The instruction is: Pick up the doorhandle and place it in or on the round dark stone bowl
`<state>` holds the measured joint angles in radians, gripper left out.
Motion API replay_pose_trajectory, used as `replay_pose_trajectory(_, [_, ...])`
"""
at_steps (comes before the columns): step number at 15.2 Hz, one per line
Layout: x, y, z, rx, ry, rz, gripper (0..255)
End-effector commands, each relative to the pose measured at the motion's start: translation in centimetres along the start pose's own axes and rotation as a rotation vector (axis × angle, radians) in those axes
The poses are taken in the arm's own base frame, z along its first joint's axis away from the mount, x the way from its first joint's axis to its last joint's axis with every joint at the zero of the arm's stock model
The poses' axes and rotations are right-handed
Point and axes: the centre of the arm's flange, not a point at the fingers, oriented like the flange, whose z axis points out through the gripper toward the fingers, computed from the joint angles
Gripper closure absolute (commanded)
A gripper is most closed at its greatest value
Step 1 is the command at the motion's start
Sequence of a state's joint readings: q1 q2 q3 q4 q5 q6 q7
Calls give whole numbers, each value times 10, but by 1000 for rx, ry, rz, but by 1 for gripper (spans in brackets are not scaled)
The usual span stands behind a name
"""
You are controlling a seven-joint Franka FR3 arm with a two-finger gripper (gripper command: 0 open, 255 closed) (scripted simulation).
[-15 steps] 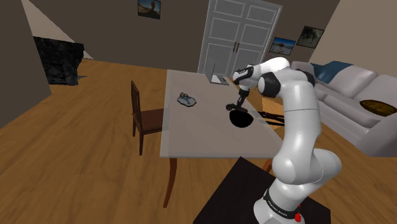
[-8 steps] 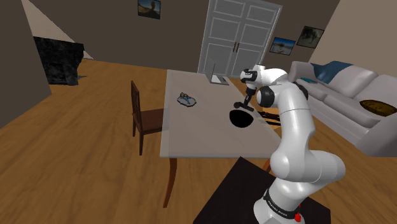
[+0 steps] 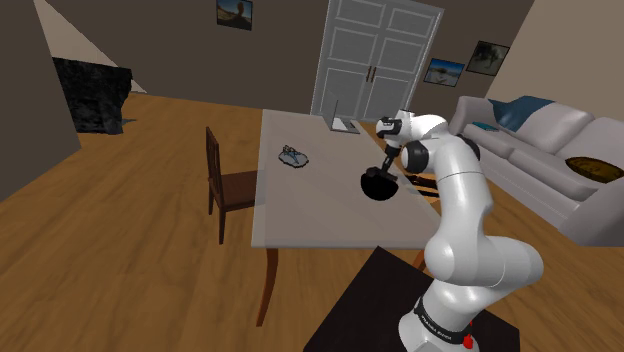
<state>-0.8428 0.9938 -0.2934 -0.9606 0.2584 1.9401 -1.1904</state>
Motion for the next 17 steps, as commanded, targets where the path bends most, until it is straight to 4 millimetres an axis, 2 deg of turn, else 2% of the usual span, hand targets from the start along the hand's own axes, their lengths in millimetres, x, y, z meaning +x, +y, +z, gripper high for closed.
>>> replay_pose_trajectory(1, [1, 0, 10, -1, 0, 0, 255])
replay_pose_trajectory(4, [1, -1, 26, -1, 0, 0, 255])
replay_pose_trajectory(12, [1, 0, 26, -1, 0, 0, 255])
replay_pose_trajectory(13, [1, 0, 26, -1, 0, 0, 0])
replay_pose_trajectory(17, [1, -1, 26, -1, 0, 0, 0])
